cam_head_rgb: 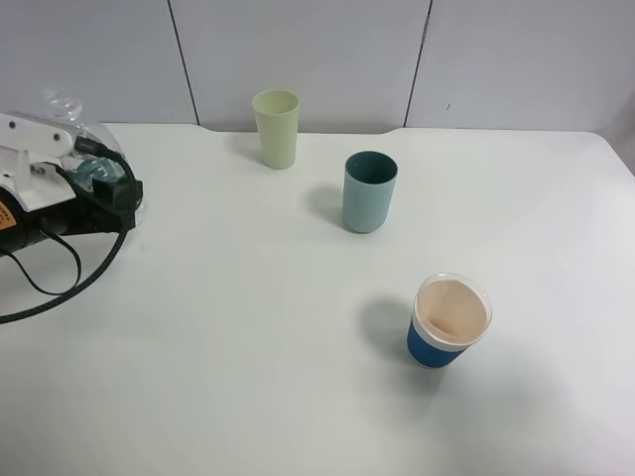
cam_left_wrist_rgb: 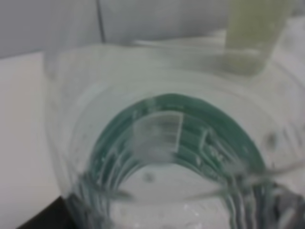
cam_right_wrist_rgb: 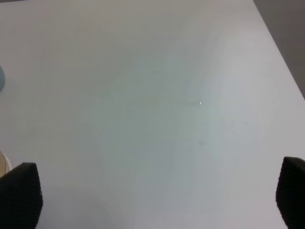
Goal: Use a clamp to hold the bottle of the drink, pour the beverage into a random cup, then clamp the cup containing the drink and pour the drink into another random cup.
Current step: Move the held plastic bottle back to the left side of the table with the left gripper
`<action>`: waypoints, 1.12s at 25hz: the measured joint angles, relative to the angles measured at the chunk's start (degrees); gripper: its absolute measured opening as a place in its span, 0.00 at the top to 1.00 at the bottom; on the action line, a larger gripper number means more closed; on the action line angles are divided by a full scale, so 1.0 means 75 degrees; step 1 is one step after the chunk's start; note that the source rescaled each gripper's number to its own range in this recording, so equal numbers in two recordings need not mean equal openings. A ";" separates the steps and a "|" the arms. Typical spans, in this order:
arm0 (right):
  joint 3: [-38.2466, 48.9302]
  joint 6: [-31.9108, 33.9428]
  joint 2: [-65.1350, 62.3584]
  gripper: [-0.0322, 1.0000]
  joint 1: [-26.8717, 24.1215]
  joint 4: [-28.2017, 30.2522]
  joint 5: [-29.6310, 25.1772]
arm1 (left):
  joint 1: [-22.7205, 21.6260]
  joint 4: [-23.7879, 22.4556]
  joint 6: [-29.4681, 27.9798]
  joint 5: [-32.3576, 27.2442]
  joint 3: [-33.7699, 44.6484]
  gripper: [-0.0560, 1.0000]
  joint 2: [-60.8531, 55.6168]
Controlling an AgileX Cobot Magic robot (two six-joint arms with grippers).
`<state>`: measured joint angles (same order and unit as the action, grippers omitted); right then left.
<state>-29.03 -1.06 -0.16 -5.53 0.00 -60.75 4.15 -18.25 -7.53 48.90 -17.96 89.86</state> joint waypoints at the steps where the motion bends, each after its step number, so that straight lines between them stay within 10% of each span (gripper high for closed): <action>1: 0.0000 0.0000 0.0000 0.00 0.0000 0.0000 0.0000 | -0.0010 -0.0024 0.0114 0.0049 -0.0007 0.88 0.0188; 28: 0.0000 0.0000 0.0000 0.00 0.0000 0.0000 0.0000 | -0.0010 -0.0290 0.1005 0.2438 -0.0232 0.88 0.3084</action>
<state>-29.03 -1.06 -0.16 -5.53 0.00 -60.75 4.08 -20.43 0.00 67.19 -19.70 112.99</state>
